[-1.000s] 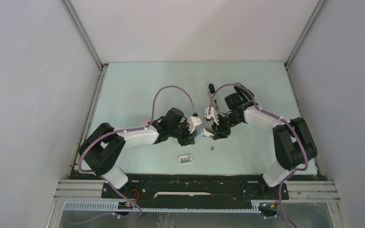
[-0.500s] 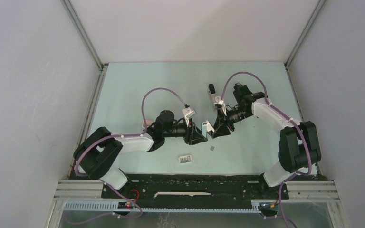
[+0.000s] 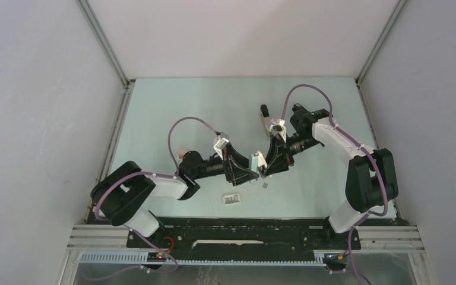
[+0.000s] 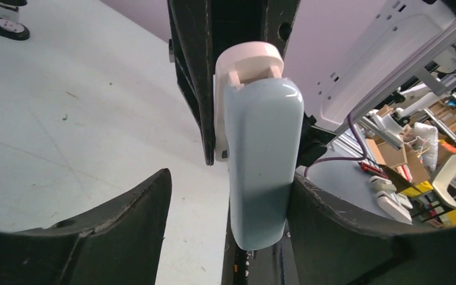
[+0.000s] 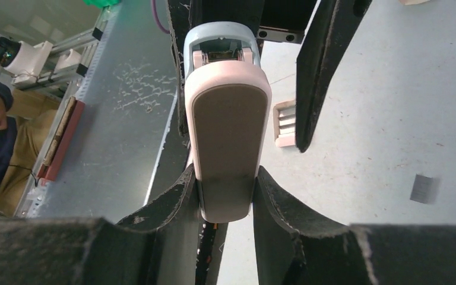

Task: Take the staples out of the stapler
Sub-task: Unload the staple at the center of the board, then place the stapler at the center of the board.

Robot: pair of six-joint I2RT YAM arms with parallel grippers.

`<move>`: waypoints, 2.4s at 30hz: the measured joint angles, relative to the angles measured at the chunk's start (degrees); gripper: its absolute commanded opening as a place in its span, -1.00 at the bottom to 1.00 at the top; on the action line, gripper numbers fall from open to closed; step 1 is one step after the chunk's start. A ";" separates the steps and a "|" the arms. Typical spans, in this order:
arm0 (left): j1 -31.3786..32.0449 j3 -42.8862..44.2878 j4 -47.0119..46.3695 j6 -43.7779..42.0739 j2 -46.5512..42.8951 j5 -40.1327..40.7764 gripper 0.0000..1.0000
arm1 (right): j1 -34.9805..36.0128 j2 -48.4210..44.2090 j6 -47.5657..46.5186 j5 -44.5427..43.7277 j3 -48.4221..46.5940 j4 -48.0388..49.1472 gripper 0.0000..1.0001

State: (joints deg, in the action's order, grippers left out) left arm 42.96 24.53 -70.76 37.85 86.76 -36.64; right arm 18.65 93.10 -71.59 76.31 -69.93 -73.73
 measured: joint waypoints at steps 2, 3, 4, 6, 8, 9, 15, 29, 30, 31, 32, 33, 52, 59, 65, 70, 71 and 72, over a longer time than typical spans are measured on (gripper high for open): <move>0.42 -0.11 -2.21 1.44 0.81 0.22 -0.04 | 0.09 0.26 0.13 0.37 0.00 -0.37 -1.00; 0.66 -0.11 -3.04 2.05 0.98 0.22 -0.25 | 0.11 0.35 0.39 0.50 0.00 -0.28 -1.00; 0.94 -0.11 -3.82 2.69 1.01 0.17 -0.44 | 0.11 0.44 0.81 0.61 0.00 0.04 -1.00; 1.46 -0.11 -5.11 3.41 1.01 0.22 -0.89 | -0.04 0.66 1.86 0.85 0.00 0.83 -0.96; 1.44 -0.39 -5.35 4.17 0.98 0.94 -1.00 | -0.07 0.68 2.97 0.61 0.00 2.05 -0.86; 1.42 -0.59 -5.40 4.28 0.96 1.46 -1.00 | -0.07 0.68 3.80 0.42 0.00 3.21 -0.76; 0.81 -1.53 -5.05 4.72 0.87 2.69 -1.00 | 0.59 -0.35 13.70 -0.50 1.99 11.15 0.07; -12.90 -6.10 1.95 7.21 -10.05 4.24 -1.00 | 2.40 -12.59 34.95 -15.91 6.93 28.33 0.99; -14.67 -6.10 5.05 7.19 -11.19 4.68 -1.00 | 2.32 -13.90 36.22 -17.77 7.10 29.40 0.99; -16.35 -6.01 8.83 7.15 -12.46 5.42 -1.00 | 2.23 -15.15 37.53 -19.39 7.23 30.53 0.99; -17.84 -5.77 13.11 6.93 -13.66 6.38 -1.00 | 2.05 -16.55 38.86 -21.05 7.30 31.69 0.99; -19.30 -4.90 19.45 6.51 -14.95 7.98 -1.00 | 1.95 -17.53 39.85 -21.99 7.32 32.50 0.99; -31.34 43.25 93.02 -7.32 6.88 38.05 -1.00 | -2.03 -29.90 51.43 -26.93 13.20 42.18 0.99; -34.84 51.49 102.14 -9.90 19.04 39.50 -0.99 | -1.57 -30.67 51.32 -27.58 13.51 42.99 0.99; -36.83 56.78 106.27 -11.02 23.89 39.45 -0.10 | -1.27 -30.67 51.10 -27.85 13.53 43.06 0.99; -37.73 60.50 108.50 -12.04 25.77 39.52 0.17 | -1.33 -30.67 51.06 -27.85 13.53 43.08 0.99; -37.92 60.78 108.67 -12.11 25.88 39.52 0.21 | -1.36 -30.67 51.08 -27.85 13.53 43.08 0.99; -38.32 61.18 109.00 -12.26 25.90 39.50 0.24 | -1.44 -30.67 51.08 -27.82 13.53 43.08 0.99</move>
State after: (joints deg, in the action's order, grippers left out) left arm 4.64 85.71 38.24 25.58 112.66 2.85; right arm 17.21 62.43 -20.51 48.49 -56.40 -30.65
